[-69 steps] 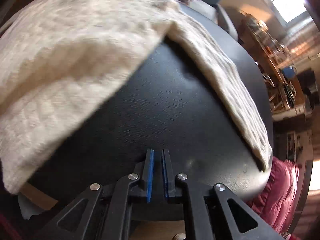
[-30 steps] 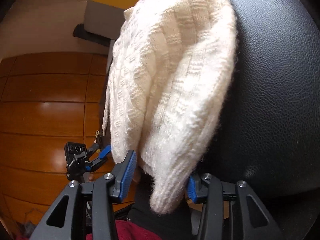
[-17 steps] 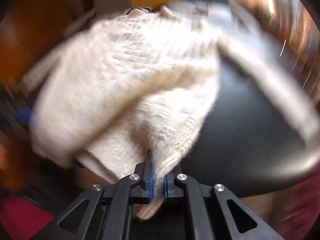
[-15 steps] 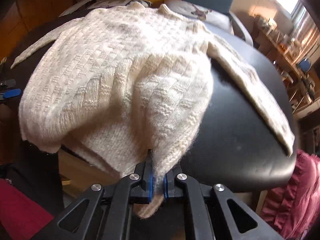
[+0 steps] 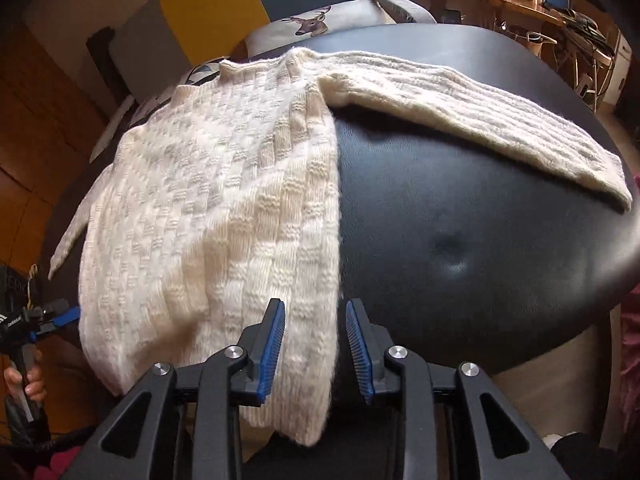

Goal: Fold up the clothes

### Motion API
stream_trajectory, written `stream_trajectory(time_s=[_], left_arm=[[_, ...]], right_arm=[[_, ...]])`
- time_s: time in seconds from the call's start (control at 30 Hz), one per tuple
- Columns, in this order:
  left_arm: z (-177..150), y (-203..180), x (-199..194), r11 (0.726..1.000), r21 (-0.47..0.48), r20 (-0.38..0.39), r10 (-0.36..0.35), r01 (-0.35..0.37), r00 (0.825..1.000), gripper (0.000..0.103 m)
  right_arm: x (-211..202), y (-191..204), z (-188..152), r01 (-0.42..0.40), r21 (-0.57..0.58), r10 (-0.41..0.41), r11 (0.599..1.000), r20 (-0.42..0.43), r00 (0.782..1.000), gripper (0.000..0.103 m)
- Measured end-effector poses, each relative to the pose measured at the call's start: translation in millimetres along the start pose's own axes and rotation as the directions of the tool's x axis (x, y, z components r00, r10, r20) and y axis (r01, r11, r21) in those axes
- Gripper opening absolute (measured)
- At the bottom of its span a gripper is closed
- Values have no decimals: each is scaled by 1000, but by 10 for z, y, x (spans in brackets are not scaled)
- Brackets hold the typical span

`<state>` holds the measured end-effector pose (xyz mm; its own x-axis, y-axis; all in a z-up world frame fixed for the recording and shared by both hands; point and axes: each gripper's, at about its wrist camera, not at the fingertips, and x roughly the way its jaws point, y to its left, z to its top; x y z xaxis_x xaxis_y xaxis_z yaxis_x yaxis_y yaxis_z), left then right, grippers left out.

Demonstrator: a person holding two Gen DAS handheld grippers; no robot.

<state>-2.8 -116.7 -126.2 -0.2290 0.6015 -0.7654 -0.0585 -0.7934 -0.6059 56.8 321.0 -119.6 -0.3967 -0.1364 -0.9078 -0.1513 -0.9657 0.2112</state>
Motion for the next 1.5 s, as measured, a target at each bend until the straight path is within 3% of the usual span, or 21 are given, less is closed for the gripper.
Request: stream_trajectory(time_s=[0.03, 0.1, 0.13, 0.17, 0.2, 0.3, 0.37, 0.4, 0.5, 0.57, 0.67, 0.77, 0.87, 1.0, 1.1, 1.17, 1.3, 1.5], left_arm=[[4, -29, 19, 1000, 15, -4, 19, -19, 1000, 63], [16, -67, 53, 996, 42, -5, 81, -81, 997, 38], [23, -67, 76, 992, 55, -9, 116, -115, 993, 17], [29, -63, 93, 987, 66, -8, 146, -145, 989, 8], [40, -42, 96, 984, 69, -1, 163, -163, 987, 8], [114, 70, 53, 977, 45, 16, 206, -206, 978, 6], [150, 112, -4, 963, 50, 40, 265, -267, 964, 6], [155, 124, -32, 957, 55, 47, 282, -285, 958, 6], [122, 167, -97, 973, 50, 24, 224, -225, 974, 9], [88, 185, -154, 982, 34, 27, 185, -186, 982, 10], [57, 167, -326, 993, -15, 88, 115, -114, 989, 10], [82, 53, -401, 994, 4, 131, 110, -112, 985, 12], [107, -25, -282, 986, 30, 106, 158, -162, 982, 13], [106, -22, -100, 961, 51, 67, 267, -271, 961, 13], [135, 5, -61, 949, 49, 68, 307, -310, 949, 13], [231, -21, -177, 952, 40, 123, 296, -303, 947, 13], [606, -67, -383, 955, 42, 215, 277, -292, 936, 14], [1363, -209, -160, 911, 108, 275, 358, -399, 892, 17]], right_arm=[[135, 168, -25, 21, -16, -21, 1000, -2, 1000, 32], [212, 265, -79, 98, -111, -97, 989, 11, 995, 32], [247, 315, -105, 139, -160, -137, 977, 21, 990, 33], [253, 364, -122, 201, -221, -195, 954, 48, 980, 34], [278, 368, -145, 264, -261, -255, 929, 67, 965, 35], [269, 250, -104, 350, -272, -344, 896, 72, 936, 43], [244, 166, -76, 387, -264, -384, 884, 64, 921, 47], [245, 156, -64, 374, -253, -374, 892, 52, 926, 47], [138, 134, -53, 321, -210, -319, 924, 45, 947, 47], [6, 212, -98, 235, -202, -223, 951, 81, 972, 47], [-102, 331, -140, 131, -204, -111, 970, 107, 988, 47], [-47, 470, -184, 68, -243, -50, 968, 80, 996, 47], [161, 540, -279, 79, -292, -87, 953, -15, 996, 47], [176, 519, -490, 107, -377, -161, 920, -115, 980, 47], [105, 456, -451, 108, -350, -167, 931, -141, 976, 47], [-13, 478, -329, 101, -340, -147, 935, -110, 983, 47], [-206, 605, 171, 14, -299, -17, 954, -9, 1000, 48], [-60, 802, 1194, -54, -284, 94, 957, 127, 987, 49]])
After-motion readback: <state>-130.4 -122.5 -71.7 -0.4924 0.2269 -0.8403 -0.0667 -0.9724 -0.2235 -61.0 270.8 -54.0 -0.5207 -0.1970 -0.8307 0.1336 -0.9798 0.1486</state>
